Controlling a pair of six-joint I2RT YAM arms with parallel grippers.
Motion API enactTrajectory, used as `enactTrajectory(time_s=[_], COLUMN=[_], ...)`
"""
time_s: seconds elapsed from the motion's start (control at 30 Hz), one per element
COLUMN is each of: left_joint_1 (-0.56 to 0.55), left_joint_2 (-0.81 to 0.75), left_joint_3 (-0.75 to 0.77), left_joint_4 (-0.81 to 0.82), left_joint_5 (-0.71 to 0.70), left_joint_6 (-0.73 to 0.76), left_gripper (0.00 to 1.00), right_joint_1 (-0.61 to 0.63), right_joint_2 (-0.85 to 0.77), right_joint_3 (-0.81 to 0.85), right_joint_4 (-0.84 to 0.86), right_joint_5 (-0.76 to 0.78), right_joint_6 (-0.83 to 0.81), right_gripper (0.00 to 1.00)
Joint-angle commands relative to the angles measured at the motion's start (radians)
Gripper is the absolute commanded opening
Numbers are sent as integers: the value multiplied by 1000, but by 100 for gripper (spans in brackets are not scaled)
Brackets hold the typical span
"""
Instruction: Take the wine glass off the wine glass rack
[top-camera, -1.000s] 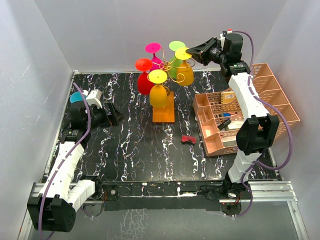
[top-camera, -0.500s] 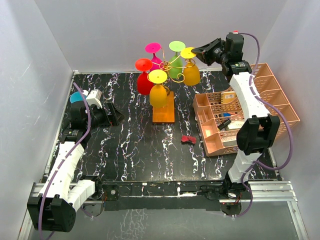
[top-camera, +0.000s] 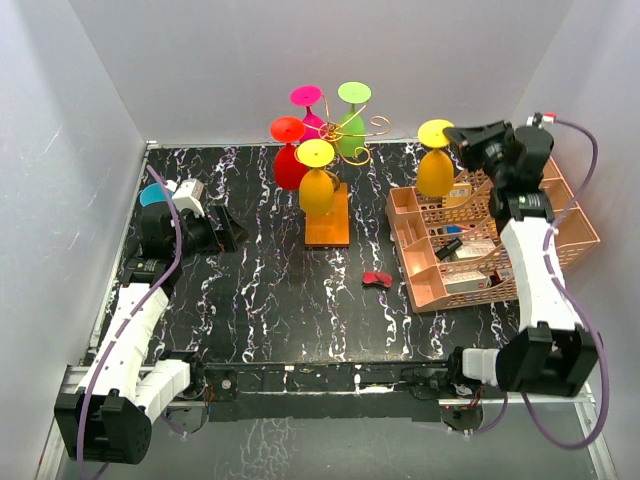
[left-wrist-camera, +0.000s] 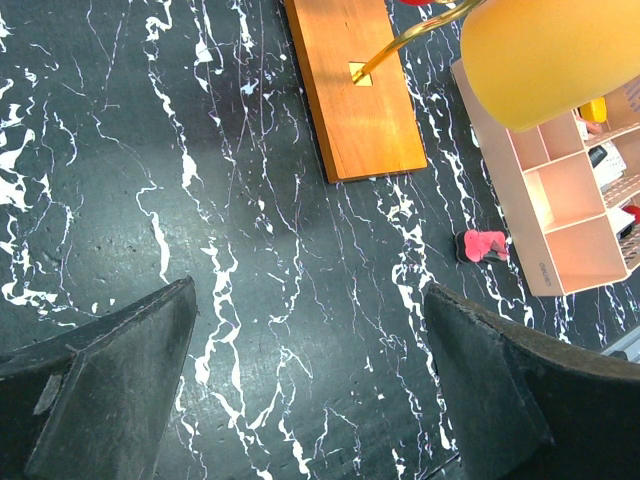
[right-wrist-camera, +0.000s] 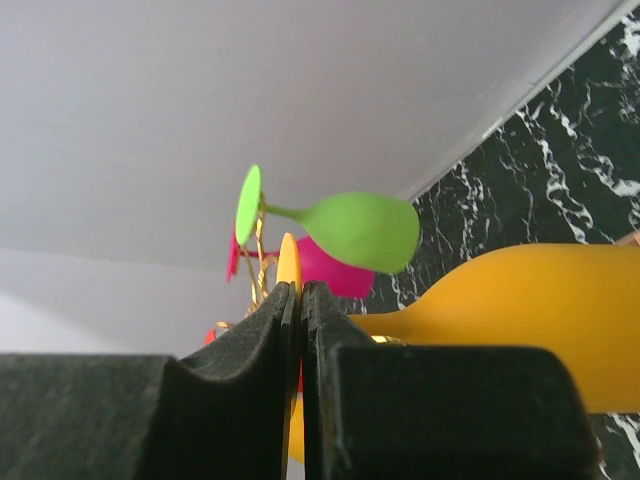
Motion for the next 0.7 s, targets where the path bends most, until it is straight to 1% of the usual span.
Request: enactTrajectory(time_s=[0.0,0.1,0.3,0.4,0.53,0.6,0.67], left_joint_1=[-3,-3,-2,-9,-30,-33,-36], left_joint_2=[-2,13,34,36,31,21,0], left_joint_3=[-1,-2,-9,-21,-46,-96,-174], left_joint_4=[28,32,45,57,102,165,282], left_joint_5=[33,44,65,80,116,172,240], left_joint_6=[9,4,-9,-29,-100,-188,-317], left_gripper=[95,95,95,95,95,95,95], right_joint_1=[-7,-5,23,68,185,260,349], right_joint_2=[-188,-249,-268,-294,-340,-351,-354], right_joint_3=[-221,-319,-455,-520,-644,-696,-744], right_joint_4=[243,271,288,298,403,471,562], right_joint_5=[-64,-170,-499,-598,-642,-643,-631], right_joint_6=[5,5,-34,-51,-25,0,34], right_gripper=[8,8,8,8,8,8,8])
